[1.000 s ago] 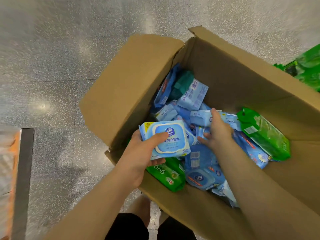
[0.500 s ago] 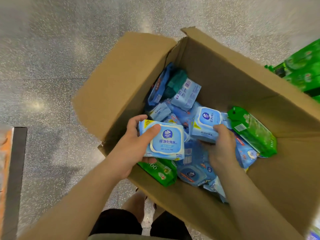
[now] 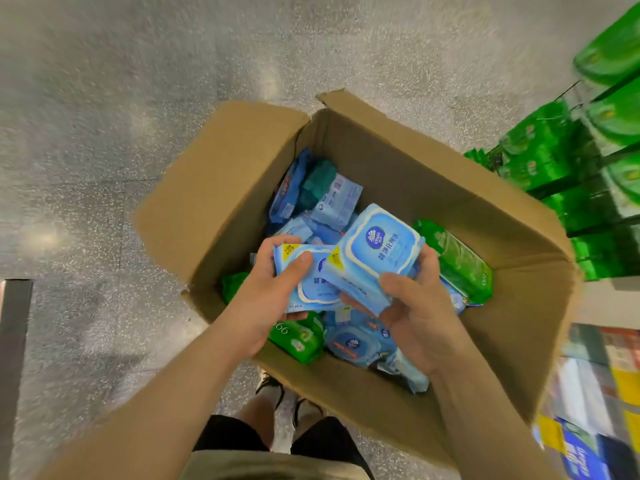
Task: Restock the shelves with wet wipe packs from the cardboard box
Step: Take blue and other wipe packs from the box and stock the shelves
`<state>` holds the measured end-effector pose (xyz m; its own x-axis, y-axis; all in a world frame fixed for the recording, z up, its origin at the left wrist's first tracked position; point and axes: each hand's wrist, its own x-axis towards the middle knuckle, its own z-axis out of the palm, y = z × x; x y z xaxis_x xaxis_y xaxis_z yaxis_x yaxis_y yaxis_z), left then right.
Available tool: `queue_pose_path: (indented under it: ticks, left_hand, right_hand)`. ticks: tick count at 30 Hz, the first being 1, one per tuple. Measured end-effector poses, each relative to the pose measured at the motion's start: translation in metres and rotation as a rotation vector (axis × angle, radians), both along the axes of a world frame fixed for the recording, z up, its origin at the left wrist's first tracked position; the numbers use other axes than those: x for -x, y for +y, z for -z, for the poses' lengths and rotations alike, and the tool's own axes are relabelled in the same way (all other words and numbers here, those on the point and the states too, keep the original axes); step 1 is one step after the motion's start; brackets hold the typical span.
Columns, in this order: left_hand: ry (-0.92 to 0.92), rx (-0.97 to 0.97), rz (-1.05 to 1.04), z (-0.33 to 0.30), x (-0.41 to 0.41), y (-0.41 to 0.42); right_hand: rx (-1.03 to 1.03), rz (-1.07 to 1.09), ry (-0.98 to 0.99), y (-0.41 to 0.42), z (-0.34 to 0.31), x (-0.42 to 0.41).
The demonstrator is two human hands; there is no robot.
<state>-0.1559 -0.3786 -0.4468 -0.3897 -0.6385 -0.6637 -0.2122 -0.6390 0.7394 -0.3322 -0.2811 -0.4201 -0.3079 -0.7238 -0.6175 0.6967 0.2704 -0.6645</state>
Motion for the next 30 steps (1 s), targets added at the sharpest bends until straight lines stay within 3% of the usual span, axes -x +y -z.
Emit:
queue_pose_path:
  ticks: [5,12,16,21,24,30]
  left_hand:
    - [-0.007,0.002,-0.116,-0.004,0.003,0.006]
    - [0.145,-0.181,-0.147,-0.001,-0.007,0.005]
    - [0.225,-0.172,-0.15,0.004,-0.015,-0.001]
    - [0.248,-0.053,-0.097,0.01,-0.017,-0.017]
    - [0.273,-0.029,0.019,0.012,-0.016,-0.024]
    - [0.348,-0.153,0.051,0.011,-0.013,-0.028]
  right_hand:
    - [-0.113,0.068,0.156,-0.004,-0.002,-0.02]
    - [-0.006,-0.175,0.439,0.0,0.009,-0.029]
    - [0.102,-0.367,0.517,0.004,0.015,-0.011]
    - [0.052,-0.321,0.512,-0.012,0.021,0.002]
    - [0.086,-0.192,0.347,-0.031,0.028,0.001]
    - [0.076,-0.436,0.425,-0.05,0.022,-0.008]
